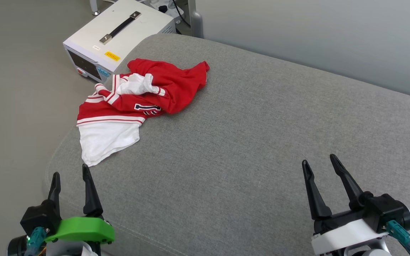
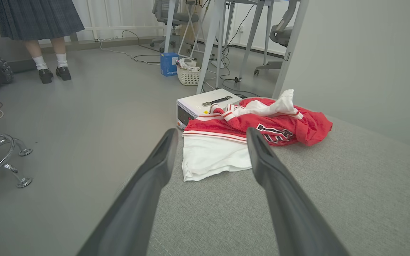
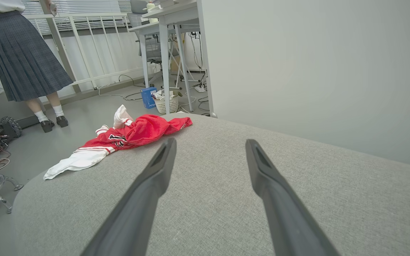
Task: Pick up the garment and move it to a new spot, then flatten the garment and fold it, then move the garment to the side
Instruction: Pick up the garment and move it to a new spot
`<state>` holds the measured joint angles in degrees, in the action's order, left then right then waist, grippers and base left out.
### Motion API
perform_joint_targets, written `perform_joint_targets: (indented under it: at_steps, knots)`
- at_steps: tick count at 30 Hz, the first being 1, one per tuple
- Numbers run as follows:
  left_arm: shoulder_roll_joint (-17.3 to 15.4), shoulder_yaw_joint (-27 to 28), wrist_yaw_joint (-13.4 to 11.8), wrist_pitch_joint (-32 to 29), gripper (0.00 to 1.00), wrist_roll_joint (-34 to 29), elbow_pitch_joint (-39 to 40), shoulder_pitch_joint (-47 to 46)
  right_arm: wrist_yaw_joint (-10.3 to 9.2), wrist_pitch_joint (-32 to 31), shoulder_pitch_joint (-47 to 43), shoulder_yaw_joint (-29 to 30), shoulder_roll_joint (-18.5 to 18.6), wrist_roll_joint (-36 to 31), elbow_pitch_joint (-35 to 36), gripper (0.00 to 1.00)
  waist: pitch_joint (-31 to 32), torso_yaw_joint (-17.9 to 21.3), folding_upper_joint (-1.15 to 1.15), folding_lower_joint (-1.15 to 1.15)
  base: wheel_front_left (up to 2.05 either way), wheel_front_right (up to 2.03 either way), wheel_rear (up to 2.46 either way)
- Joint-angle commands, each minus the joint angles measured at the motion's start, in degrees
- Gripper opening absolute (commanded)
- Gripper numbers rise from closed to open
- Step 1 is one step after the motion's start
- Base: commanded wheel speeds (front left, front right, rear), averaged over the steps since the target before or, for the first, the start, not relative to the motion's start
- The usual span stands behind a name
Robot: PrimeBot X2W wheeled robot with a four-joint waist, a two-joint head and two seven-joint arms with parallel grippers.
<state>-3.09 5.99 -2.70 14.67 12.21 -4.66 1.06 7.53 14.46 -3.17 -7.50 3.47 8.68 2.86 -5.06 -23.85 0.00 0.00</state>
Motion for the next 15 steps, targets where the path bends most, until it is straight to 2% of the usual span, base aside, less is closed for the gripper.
perform_joint_targets:
  at_steps: [1,6,11,15]
  knots:
    - [0.2,0.5,0.9,0.3,1.0,0.2,-0.2,-1.5,-0.04,0.5,0.9,-0.1,0.3,0.2,0.2,1.0,-0.5,0.0,0.0,0.0,0.0,0.0,0.0]
    - [0.2,2.4,4.7,0.3,1.0,-0.7,-0.7,-7.3,-0.04,0.5,2.0,-0.3,1.3,0.1,0.8,1.0,-2.7,1.3,0.0,0.0,0.0,0.0,0.0]
    - [-4.5,4.0,8.2,0.3,1.0,0.1,-4.7,-18.7,-0.04,0.5,4.8,-0.5,3.2,-0.2,1.8,1.0,-7.4,3.6,0.0,0.0,0.0,0.0,0.0]
    - [-9.5,3.1,9.4,0.3,1.0,0.2,-8.5,-29.0,-0.04,0.5,7.1,-0.5,4.8,-0.4,2.8,1.0,-11.5,5.5,0.0,0.0,0.0,0.0,0.0]
